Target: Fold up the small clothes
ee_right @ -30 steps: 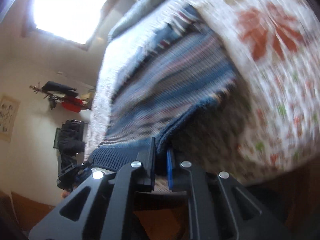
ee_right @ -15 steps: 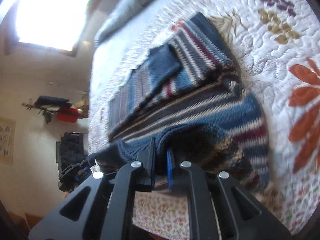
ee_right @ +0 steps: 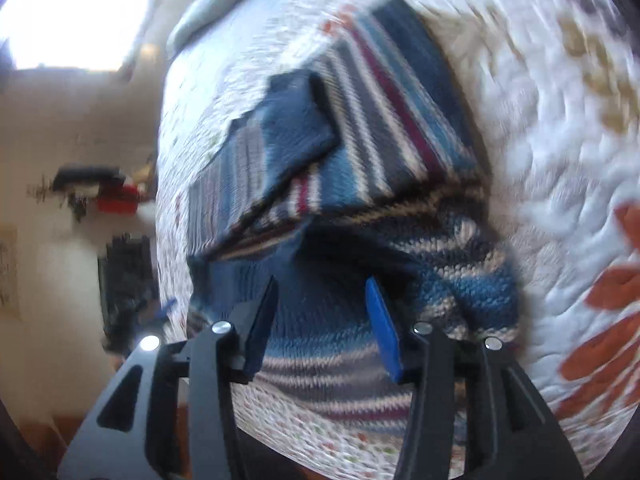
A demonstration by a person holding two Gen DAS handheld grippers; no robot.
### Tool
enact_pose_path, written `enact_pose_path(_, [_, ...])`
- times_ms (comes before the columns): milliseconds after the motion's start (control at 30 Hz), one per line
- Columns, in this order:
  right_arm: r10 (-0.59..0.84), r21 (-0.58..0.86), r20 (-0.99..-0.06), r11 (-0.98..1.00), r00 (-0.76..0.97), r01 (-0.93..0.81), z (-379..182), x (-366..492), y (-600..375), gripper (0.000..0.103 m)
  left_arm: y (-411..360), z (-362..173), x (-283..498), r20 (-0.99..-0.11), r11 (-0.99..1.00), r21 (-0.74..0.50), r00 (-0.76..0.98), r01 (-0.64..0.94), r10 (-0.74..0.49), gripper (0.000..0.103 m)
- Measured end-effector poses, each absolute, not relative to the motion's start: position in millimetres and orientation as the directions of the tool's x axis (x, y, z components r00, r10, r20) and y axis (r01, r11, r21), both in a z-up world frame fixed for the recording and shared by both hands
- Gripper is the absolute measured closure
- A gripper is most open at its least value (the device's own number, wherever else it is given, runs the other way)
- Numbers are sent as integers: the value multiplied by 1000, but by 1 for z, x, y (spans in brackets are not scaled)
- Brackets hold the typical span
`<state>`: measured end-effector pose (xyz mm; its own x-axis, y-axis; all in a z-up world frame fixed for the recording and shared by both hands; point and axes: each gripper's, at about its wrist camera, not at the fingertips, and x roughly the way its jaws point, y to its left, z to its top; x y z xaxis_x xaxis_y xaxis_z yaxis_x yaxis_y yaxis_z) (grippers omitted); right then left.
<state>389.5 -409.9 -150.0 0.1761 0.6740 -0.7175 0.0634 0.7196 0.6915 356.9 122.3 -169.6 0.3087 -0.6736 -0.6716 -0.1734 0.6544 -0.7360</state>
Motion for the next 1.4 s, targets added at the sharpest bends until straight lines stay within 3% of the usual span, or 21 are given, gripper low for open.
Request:
enact_pose_path(67, [638, 641, -748, 766, 182, -50, -133, 390, -410, 56, 119, -155, 363, -705, 731, -681, 307, -42, -639, 25])
enact_pose_path(200, [594, 579, -786, 805, 171, -133, -133, 401, -412, 56, 96, -166, 380, -756, 785, -605, 213, 137, -620, 24])
enact_pose_path(433, [560, 537, -823, 821, 90, -196, -164, 424, -391, 56, 73, -205, 400, -769, 773, -609, 105, 179, -631, 25])
enact_pose_path(567, [547, 524, -835, 823, 57, -219, -176, 434, -379, 47, 73, -218, 411, -779, 782, -602, 95, 158, -619, 24])
enact_pose_path(700, [560, 536, -828, 807, 32, -247, -184, 437, -368, 48, 68, -227, 416, -787, 783, -597, 58, 177, -614, 26])
enact_pose_path(733, [559, 535, -829, 806, 28, -252, -185, 437, -367, 57, 66, -228, 416, -796, 790, -585, 57, 187, -603, 33])
enact_pose_path(767, [555, 529, -831, 808, 35, -260, -184, 436, -366, 69, 66, -230, 416, -810, 803, -566, 55, 185, -584, 57])
enact_pose_path(833, [563, 533, -825, 802, 44, -268, -180, 434, -367, 93, 71, -232, 418, -822, 819, -552, 64, 155, -566, 75])
enact_pose_path(933, [594, 553, -801, 783, 80, -285, -166, 425, -372, 94, 77, -227, 413, -803, 804, -572, 90, 163, -589, 91])
enact_pose_path(1067, [611, 552, -779, 773, 138, -312, -139, 408, -373, 95, 75, -209, 396, -785, 806, -559, 191, 194, -590, 94])
enact_pose_path(1267, [616, 526, -747, 777, 249, -345, -82, 396, -381, 96, 92, -150, 378, -663, 767, -593, 392, 245, -637, 95])
enact_pose_path(1400, [601, 494, -728, 794, 331, -354, -44, 407, -385, 96, 99, -112, 390, -635, 770, -578, 444, 271, -633, 95])
